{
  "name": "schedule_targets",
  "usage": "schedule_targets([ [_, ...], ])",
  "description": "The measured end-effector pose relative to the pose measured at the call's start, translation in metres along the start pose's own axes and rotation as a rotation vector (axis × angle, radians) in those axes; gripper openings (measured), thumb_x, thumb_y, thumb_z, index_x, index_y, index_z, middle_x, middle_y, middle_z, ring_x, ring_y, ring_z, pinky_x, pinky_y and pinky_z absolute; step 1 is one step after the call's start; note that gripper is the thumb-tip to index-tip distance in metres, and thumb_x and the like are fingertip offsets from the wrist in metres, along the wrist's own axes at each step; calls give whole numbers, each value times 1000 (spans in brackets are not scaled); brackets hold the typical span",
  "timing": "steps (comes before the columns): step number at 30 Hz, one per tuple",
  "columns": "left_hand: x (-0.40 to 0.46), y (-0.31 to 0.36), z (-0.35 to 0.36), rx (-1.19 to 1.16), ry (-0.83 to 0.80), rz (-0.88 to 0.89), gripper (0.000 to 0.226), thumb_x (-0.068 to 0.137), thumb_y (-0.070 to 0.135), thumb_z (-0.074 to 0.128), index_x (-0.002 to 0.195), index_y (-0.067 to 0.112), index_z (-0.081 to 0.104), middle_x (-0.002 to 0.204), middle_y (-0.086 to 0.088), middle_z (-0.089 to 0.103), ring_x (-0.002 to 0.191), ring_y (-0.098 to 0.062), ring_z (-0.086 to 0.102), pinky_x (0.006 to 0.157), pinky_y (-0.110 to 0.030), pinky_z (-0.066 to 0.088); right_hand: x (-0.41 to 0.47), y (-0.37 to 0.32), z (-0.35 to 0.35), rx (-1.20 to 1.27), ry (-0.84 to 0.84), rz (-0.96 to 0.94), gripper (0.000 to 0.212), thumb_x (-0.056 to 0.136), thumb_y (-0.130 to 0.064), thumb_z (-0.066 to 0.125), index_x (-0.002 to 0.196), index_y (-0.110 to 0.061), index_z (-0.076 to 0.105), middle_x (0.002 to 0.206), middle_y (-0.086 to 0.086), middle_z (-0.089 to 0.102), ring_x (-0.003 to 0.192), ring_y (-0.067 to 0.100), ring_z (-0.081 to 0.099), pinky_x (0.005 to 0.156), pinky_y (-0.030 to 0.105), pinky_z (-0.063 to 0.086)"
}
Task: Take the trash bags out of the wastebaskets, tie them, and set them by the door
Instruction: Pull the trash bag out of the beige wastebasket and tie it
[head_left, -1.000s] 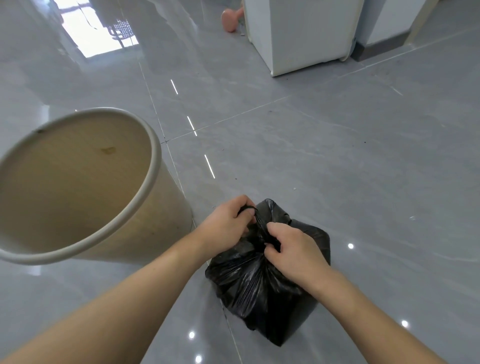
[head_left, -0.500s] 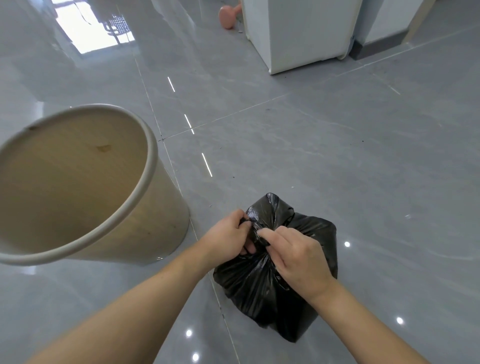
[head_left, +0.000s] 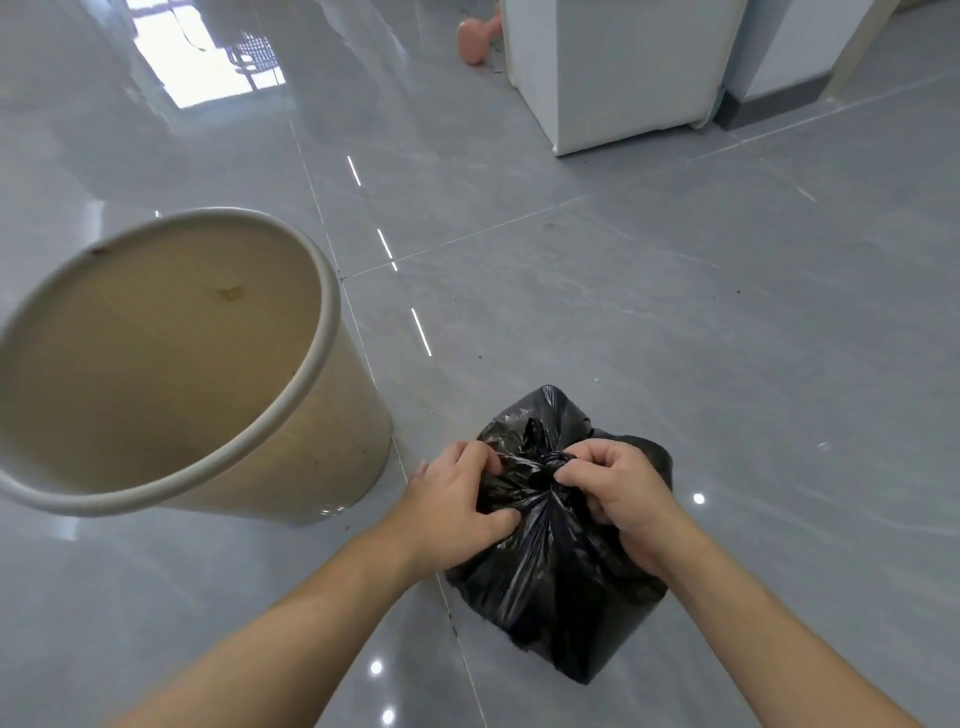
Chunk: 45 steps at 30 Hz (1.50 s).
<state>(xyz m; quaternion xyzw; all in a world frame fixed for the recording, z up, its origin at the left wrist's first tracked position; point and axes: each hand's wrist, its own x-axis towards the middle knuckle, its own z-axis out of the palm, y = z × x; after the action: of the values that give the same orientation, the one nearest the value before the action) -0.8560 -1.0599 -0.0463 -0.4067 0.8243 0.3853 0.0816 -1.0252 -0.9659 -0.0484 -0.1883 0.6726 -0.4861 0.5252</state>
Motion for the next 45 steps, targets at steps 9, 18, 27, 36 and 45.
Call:
schedule_targets([
  [9,2,-3,3,237,133,34,19,86,19,47,103,27,49,120,7,48,116,-19,45,111,-50,23,2,4,2,-59,45,34,12,86,-3,64,94,-12,63,49,-7,56,41,6,48,39,17,37],
  [18,-5,6,15,294,98,24,36,86,28,46,122,25,45,132,5,42,124,-21,40,116,-52,12,5,4,5,-294,160,-42,31,83,-24,66,61,-6,52,56,2,49,50,12,46,51,29,39],
  [27,-8,0,21,229,108,-31,36,83,33,48,119,30,43,128,6,42,122,-22,38,113,-48,20,7,12,0,41,127,80,20,87,-18,64,69,-12,61,56,2,50,40,8,39,42,21,25],
  [36,-8,-5,26,264,114,-47,36,85,27,46,122,28,43,127,3,41,121,-24,37,113,-45,19,9,12,5,-440,222,-144,20,90,-22,62,108,-28,59,80,0,73,45,11,63,52,23,45],
  [45,-5,-3,29,256,126,-63,42,86,25,45,129,27,43,134,3,37,127,-24,33,114,-44,17,5,12,3,-710,303,-214,33,96,-32,54,71,-11,57,103,1,46,88,13,52,79,23,33],
])
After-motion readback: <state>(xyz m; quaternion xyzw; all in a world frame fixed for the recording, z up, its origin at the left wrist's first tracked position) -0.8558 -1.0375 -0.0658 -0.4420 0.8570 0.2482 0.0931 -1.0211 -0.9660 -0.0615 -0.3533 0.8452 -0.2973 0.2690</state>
